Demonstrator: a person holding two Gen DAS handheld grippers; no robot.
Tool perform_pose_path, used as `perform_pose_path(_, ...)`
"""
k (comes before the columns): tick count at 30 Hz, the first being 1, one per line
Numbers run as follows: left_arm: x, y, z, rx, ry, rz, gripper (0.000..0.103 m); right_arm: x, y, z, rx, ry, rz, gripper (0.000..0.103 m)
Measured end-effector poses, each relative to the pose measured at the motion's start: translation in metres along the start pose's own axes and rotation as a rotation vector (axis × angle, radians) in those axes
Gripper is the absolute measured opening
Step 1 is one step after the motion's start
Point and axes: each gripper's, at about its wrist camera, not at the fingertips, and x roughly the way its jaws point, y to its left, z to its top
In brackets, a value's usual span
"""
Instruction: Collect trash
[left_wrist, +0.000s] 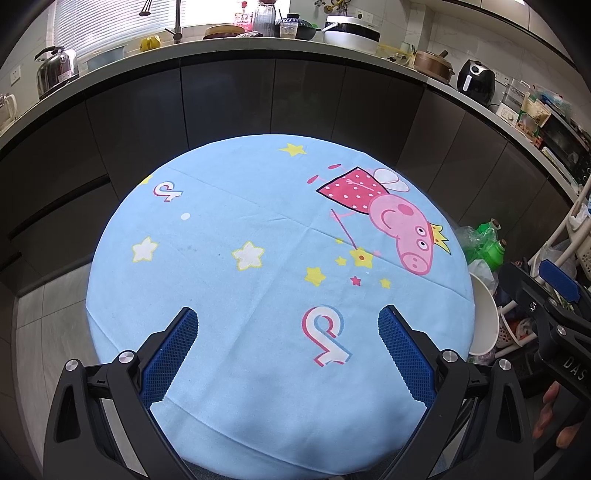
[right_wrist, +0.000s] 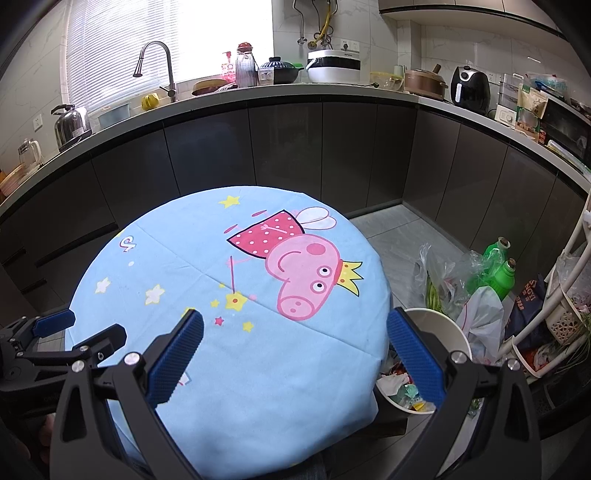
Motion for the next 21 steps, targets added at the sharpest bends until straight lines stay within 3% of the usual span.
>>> perform_pose_path(21,-0.0001,-0.0011,0.0006,0.009,-0.004,-0.005,0.094,-0.0002,-0.0009,0.0006,0.001,0.0,0.001,0.1)
